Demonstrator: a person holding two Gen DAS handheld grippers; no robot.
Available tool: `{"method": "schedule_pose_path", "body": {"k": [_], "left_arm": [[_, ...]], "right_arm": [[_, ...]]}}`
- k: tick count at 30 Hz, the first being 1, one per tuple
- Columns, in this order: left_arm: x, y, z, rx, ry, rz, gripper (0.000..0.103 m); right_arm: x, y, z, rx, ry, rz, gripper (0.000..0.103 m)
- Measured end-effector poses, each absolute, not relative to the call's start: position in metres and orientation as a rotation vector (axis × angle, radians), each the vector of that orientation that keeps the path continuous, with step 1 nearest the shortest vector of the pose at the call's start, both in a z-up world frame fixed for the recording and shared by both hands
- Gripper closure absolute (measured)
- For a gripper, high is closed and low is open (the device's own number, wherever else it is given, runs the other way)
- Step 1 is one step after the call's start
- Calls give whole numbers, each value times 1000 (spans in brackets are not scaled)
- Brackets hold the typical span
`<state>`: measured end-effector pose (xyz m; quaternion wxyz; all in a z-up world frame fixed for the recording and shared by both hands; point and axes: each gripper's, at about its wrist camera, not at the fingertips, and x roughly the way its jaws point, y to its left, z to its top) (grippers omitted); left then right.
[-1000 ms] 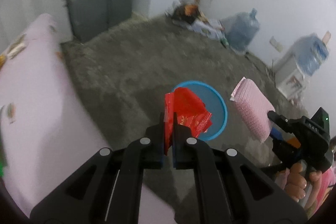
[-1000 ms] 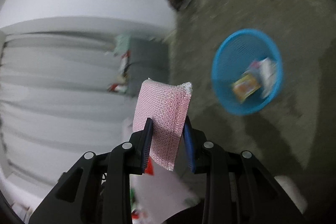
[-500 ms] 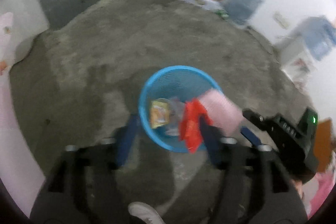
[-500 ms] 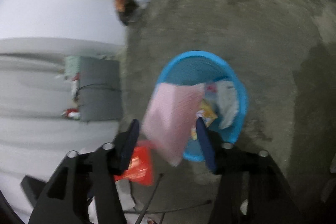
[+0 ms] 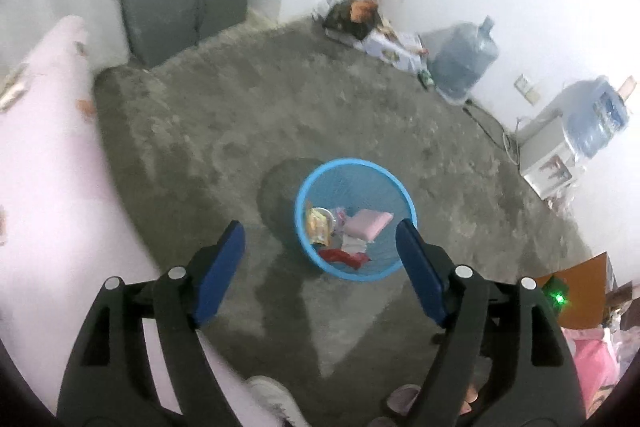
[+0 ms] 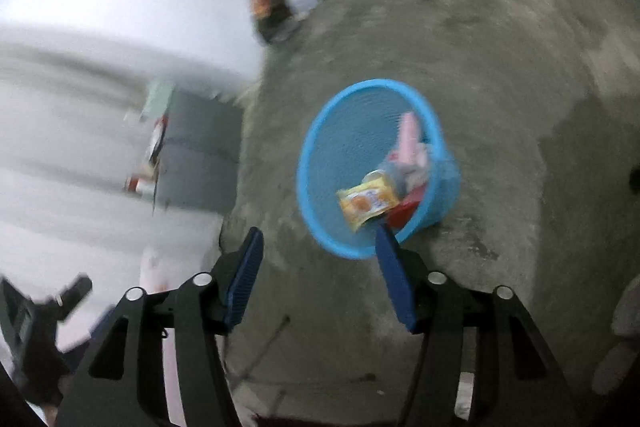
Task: Collect trash
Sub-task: 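Move both tools back over the table toward the green wrapper and tissue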
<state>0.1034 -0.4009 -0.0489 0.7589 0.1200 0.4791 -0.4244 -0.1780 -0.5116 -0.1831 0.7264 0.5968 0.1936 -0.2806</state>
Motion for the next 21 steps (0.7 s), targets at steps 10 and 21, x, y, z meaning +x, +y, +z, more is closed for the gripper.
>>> {"method": "schedule_pose_path", "body": {"k": [10, 21], "left_arm": [[142, -223, 30, 157, 911, -702, 25], [149, -72, 82, 78, 763, -461, 25]], "right_arm": [[-110, -432, -84, 1122, 435, -198, 28], [-64, -352, -63, 1053, 573, 27, 28]]}}
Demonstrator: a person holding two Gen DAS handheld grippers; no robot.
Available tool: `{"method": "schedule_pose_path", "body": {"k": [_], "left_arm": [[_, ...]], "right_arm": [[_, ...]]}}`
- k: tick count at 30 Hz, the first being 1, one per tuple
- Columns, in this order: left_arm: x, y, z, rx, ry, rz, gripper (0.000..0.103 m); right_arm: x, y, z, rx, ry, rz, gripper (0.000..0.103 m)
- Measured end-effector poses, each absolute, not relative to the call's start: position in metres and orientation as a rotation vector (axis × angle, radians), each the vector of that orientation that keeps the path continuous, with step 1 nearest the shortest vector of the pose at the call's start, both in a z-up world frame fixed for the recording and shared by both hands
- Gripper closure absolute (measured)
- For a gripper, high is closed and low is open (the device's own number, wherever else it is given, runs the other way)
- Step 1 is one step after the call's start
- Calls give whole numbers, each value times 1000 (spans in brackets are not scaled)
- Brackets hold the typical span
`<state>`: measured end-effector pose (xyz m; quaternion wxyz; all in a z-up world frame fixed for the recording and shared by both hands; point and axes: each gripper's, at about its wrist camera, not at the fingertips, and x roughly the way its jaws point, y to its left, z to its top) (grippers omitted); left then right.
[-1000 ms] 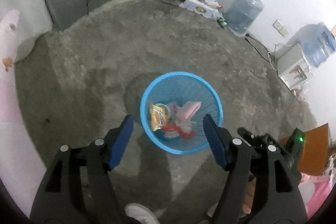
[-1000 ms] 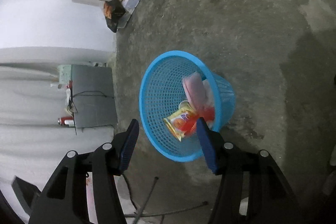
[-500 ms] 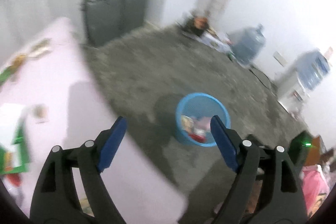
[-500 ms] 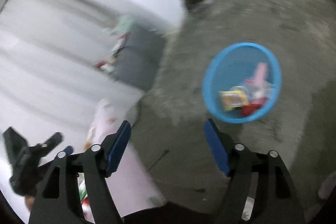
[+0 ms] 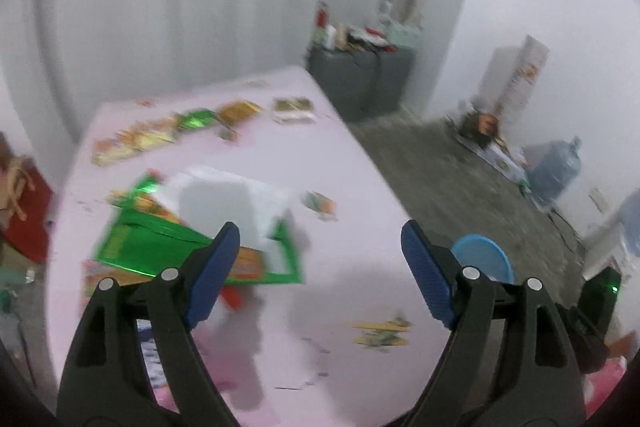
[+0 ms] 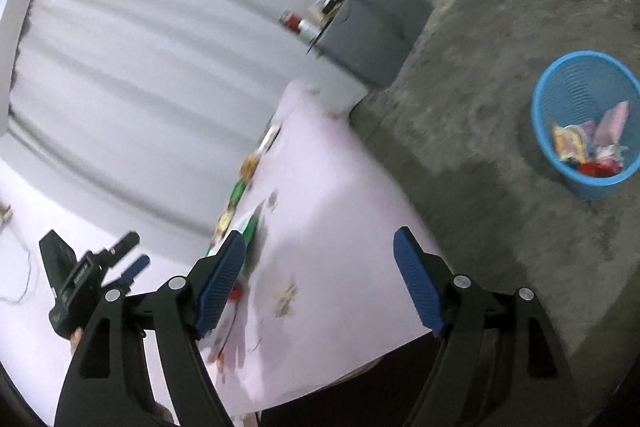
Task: Collect trash
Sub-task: 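Move both tools back over the table toward the green wrapper and tissue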
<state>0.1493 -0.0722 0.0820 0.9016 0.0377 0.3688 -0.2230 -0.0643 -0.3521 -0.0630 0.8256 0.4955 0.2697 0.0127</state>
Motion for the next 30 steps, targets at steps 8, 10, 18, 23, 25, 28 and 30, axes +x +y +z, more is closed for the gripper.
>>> {"method": "schedule_pose_path", "body": {"k": [8, 10, 18, 23, 25, 28, 30], "left_arm": [[148, -18, 92, 40, 732, -376, 23], [151, -9, 89, 19, 745, -371, 23], [148, 41, 79, -73, 745, -345, 23], [146, 85, 71, -146, 741, -310, 23], [144, 107, 67, -172, 738, -284, 23], [143, 138, 61, -226, 726, -249, 23], [143, 158, 54, -260, 726, -222, 23]], "right_arm": [[-44, -301, -57, 1007, 649, 146, 28], [-39, -288, -53, 988, 667, 172, 28], [-28, -265, -51, 989, 729, 215, 28], [-16, -266, -47, 1001, 726, 183, 28], [-3, -260, -44, 1012, 739, 212, 28], [16, -244, -40, 1029, 760, 276, 28], [29, -232, -38, 1046, 777, 320, 28]]}}
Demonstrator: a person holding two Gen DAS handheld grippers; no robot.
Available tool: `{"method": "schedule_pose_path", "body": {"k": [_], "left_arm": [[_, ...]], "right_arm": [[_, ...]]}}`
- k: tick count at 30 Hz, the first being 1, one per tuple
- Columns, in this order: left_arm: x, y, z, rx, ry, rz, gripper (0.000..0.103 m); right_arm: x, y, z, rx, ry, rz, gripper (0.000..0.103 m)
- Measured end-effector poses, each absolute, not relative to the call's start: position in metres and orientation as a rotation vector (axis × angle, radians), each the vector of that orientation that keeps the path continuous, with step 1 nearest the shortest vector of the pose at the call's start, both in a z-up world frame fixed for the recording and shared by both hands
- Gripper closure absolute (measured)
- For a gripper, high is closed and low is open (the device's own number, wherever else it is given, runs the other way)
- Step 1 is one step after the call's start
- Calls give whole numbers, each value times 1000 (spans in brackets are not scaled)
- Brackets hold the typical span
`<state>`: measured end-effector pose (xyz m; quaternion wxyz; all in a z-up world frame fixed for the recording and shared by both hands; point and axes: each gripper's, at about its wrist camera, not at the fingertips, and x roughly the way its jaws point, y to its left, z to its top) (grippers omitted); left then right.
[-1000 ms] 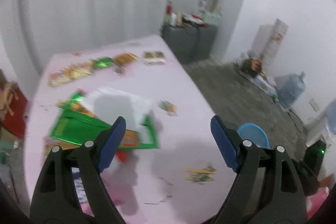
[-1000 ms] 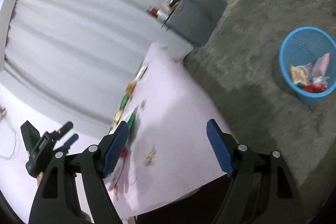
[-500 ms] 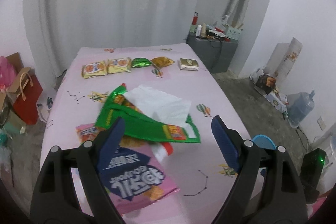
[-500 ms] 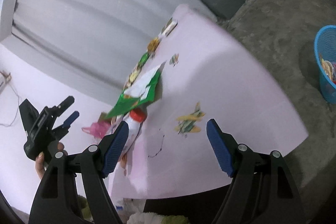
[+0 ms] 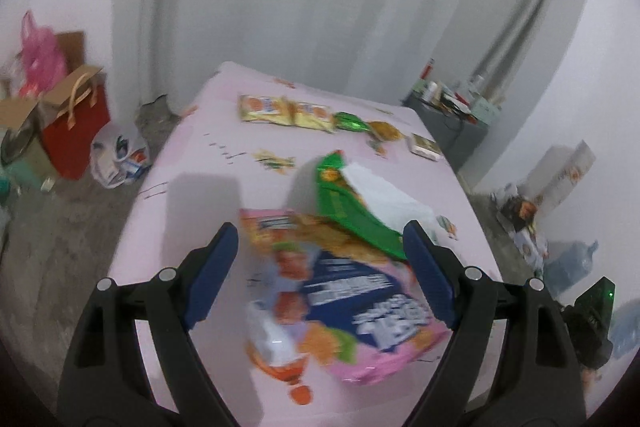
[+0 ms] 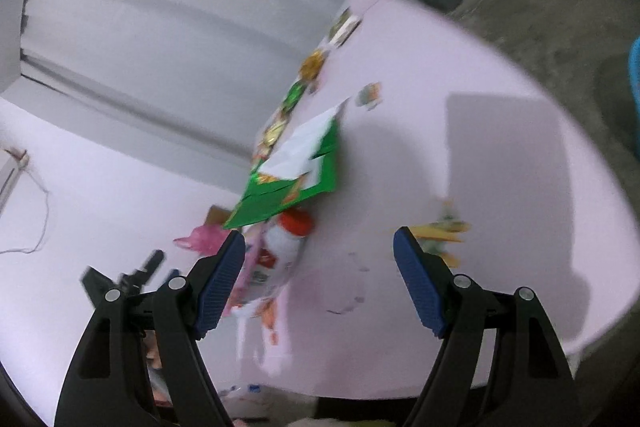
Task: Collect trash
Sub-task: 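Move both tools back over the table toward the green wrapper and tissue, then grasp the green wrapper with the left tool while the right tool grasps white tissue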
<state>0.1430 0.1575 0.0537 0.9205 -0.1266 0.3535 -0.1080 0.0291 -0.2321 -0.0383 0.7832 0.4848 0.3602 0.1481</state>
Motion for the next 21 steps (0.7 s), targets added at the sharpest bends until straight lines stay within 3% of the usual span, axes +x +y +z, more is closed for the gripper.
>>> {"method": "schedule_pose_path", "body": {"k": [8, 14, 21], "left_arm": [[144, 204, 32, -334, 738, -197, 23], [159, 201, 45, -316, 706, -289, 23], [221, 173, 47, -324, 879, -465, 23]], "right_arm": [[79, -203, -30, 1055, 828, 361, 28], [133, -205, -19, 1069, 835, 387, 29], [206, -213, -43, 993, 984, 251, 41]]}}
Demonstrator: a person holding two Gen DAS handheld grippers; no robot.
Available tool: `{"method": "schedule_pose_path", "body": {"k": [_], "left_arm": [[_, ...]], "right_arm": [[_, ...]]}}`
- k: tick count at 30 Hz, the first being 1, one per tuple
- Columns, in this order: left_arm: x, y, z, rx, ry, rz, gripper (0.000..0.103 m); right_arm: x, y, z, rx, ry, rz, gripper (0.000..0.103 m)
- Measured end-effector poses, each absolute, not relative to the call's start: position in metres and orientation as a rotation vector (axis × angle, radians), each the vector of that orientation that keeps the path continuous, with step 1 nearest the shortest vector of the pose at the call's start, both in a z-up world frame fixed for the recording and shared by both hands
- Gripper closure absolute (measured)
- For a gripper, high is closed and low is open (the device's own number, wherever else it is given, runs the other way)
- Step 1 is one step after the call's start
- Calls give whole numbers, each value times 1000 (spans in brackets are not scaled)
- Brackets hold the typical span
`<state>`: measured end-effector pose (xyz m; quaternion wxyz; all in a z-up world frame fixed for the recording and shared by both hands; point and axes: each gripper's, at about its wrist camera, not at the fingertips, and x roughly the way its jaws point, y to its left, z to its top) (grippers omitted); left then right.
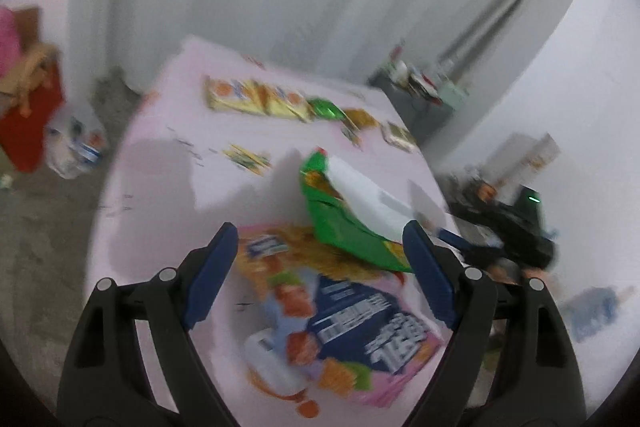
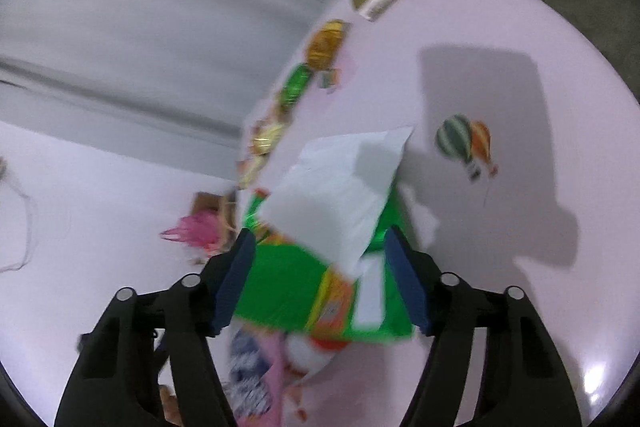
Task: Collect trash
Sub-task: 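Grasp the green wrapper with the left tool while the right tool grasps white tissue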
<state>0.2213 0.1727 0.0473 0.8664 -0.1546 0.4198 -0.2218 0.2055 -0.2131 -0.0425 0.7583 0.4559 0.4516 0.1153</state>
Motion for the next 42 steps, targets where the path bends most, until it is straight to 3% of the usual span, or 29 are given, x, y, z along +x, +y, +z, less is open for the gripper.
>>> {"method": "schedule_pose_path", "body": {"k": [8, 18, 24, 33, 42], "left_arm": [[303, 146, -2, -361, 1159, -486, 26], [341, 135, -44, -401, 1307, -470, 44], [340, 121, -42, -366, 1308, -498, 65], [332, 117, -23, -379, 1245, -550, 96], [318, 110, 9, -405, 1163, -599, 101]], "right_arm": [[236, -228, -83, 1066, 1065, 227, 54], [261, -217, -92, 1097, 1078, 293, 69], [264, -217, -101, 1144, 1060, 312, 92], [246, -234, -67, 1170, 891, 345, 97], [218, -263, -36, 1244, 753, 387, 99]]}}
